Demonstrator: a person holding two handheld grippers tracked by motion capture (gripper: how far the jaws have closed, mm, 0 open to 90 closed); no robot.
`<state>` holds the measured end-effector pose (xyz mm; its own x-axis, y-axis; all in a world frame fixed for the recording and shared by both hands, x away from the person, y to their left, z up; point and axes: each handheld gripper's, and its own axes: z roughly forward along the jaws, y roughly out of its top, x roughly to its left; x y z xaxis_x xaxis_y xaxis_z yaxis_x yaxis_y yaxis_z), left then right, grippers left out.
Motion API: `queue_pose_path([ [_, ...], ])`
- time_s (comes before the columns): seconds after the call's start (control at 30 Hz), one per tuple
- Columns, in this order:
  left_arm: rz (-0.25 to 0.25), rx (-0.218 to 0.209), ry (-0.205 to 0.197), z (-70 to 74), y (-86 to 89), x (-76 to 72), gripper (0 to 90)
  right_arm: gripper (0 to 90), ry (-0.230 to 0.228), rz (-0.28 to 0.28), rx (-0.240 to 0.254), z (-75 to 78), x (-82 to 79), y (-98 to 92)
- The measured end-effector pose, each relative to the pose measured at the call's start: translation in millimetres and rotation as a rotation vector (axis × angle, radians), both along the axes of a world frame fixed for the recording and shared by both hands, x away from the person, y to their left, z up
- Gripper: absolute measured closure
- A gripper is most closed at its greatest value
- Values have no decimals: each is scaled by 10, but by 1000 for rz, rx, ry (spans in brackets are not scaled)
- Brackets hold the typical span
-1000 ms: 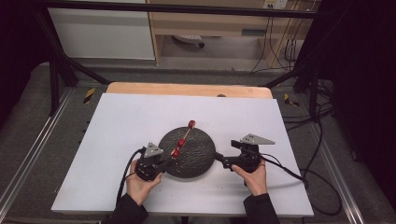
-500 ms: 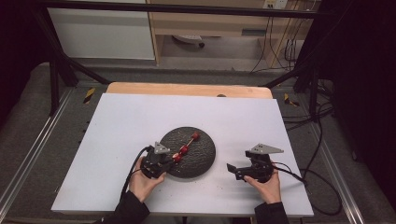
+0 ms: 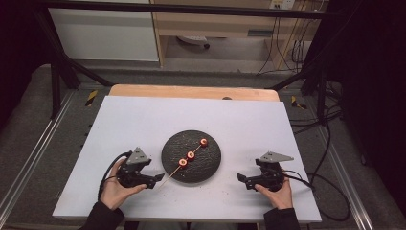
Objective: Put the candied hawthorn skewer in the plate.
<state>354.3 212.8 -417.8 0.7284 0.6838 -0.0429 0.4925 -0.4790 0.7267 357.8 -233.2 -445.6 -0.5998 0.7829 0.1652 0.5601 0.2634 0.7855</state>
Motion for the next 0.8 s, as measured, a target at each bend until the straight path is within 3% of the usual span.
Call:
queue_pose_path([
  [0.17, 27, -46, -19, -43, 265, -81, 95, 5, 1, 9, -3, -26, -32, -40],
  [0.3, 46, -50, -36, -97, 407, -127, 66, 6, -1, 9, 5, -54, -51, -91],
  [0.57, 83, -67, -38, -215, 611, -161, 63, 6, 3, 24, 3, -97, -85, -133],
  [0.8, 93, -49, -31, -296, 690, -194, 63, 5, 15, 16, 8, -113, -92, -170],
])
